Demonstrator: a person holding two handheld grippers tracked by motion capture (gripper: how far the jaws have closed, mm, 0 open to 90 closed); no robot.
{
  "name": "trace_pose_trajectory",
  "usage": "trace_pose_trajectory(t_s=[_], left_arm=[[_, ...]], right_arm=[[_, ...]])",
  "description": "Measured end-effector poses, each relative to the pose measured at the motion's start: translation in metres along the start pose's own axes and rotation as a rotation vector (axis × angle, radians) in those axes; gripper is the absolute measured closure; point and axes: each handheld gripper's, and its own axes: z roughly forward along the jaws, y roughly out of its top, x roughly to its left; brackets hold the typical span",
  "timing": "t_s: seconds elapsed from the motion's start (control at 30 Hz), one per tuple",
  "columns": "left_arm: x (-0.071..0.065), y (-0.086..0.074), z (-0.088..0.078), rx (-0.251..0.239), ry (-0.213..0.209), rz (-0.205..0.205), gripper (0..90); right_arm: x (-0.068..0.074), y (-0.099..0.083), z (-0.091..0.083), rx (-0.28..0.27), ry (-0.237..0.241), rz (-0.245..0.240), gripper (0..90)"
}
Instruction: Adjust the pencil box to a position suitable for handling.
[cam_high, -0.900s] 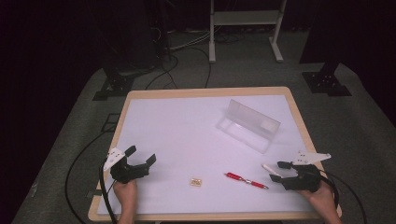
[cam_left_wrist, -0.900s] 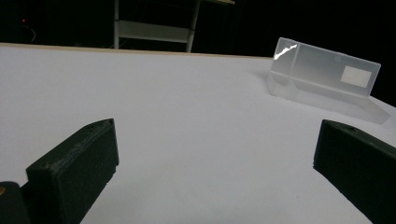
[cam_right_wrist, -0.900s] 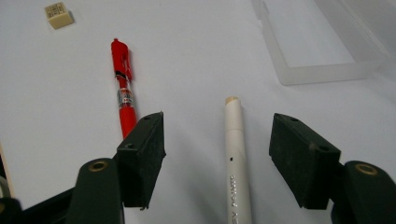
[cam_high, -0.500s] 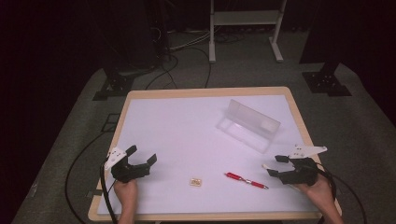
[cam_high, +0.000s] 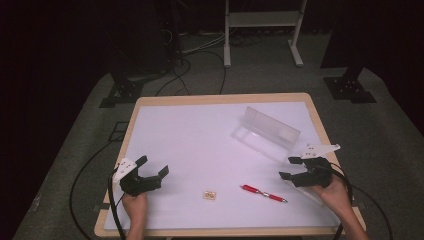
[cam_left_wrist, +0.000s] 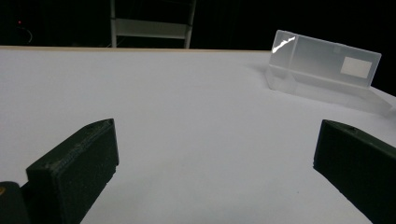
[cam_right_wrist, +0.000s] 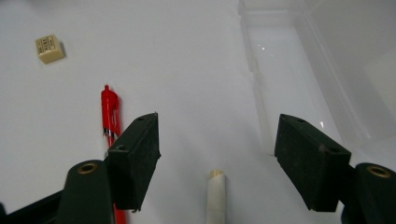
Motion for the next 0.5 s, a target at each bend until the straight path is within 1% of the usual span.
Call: trace_pose_trajectory(t_s=[0.03,0.1,0.3,0.37,0.5], left_arm=[[0.000,0.000,0.000,0.000,0.000,0.000,0.0],[0.000,0.000,0.000,0.000,0.000,0.001,0.0],[0.000,0.000,0.000,0.000,-0.002,0.004,0.0],[0.000,0.000,0.000,0.001,-0.001,0.002,0.0],[0.000,0.000,0.000,0.000,0.000,0.001,0.0]], right_arm=[[-0.001,0.002,0.001,-0.004,0.003,-0.003,30.2],[-0.001,0.007,0.004,0.008,0.005,-0.012,30.2],[-0.002,0.020,0.010,0.019,0.012,-0.031,29.1],[-0.003,0.023,0.012,0.029,0.017,-0.037,28.1],[-0.005,0.029,0.012,0.029,0.022,-0.041,27.2]])
